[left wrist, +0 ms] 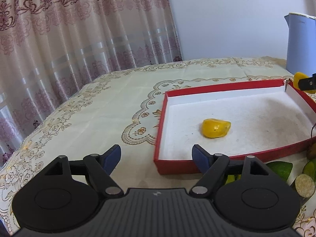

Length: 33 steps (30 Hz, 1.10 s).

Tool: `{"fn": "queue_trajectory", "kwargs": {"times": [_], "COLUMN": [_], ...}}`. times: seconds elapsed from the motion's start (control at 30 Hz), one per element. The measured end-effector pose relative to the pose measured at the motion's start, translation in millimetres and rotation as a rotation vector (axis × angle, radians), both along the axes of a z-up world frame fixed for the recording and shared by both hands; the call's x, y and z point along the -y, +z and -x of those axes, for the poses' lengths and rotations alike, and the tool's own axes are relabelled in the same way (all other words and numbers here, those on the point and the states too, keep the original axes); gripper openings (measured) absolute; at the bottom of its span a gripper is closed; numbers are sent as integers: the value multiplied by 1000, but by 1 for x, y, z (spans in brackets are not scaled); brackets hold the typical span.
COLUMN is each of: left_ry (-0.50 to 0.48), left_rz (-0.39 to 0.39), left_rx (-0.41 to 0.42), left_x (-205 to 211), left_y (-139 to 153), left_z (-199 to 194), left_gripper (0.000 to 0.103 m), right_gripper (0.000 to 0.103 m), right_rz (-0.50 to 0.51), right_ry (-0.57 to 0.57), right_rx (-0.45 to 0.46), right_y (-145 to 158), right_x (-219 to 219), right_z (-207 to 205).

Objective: Organize fruits
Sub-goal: 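Lower the yellow pear into the red tray and open the right tool, then grasp the dark wooden log piece with the left tool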

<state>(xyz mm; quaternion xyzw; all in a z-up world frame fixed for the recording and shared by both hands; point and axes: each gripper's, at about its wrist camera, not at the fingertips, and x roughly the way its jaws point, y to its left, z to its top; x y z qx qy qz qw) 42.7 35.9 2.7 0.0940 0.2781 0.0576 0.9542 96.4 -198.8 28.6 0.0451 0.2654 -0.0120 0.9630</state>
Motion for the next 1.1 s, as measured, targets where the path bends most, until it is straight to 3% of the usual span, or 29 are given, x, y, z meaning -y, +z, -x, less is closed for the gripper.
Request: {"fn": "queue_trajectory", "kwargs": {"times": [0.2, 0.3, 0.4, 0.6, 0.73, 0.87, 1.1], "left_ry": [13, 15, 12, -110, -213, -269, -370], "left_rz": [5, 4, 26, 136, 133, 136, 142], "left_rx": [3, 7, 13, 35, 60, 76, 70], "left_x": [-6, -8, -14, -30, -27, -19, 2], "left_y": [3, 4, 4, -1, -4, -3, -4], "left_z": [1, 5, 11, 37, 55, 62, 73], "left_gripper": [79, 79, 79, 79, 79, 79, 79], "right_gripper": [31, 42, 61, 61, 61, 60, 57], "right_rz": [6, 8, -1, -34, -62, -64, -79], "right_ry": [-28, -36, -38, -21, -30, -39, 30], "right_rx": [-87, -95, -39, 115, 190, 169, 100], "right_y": [-16, -20, -11, 15, 19, 4, -18], "right_x": [3, 2, 2, 7, 12, 17, 17], "right_z": [-29, -26, -3, 68, 120, 156, 171]}}
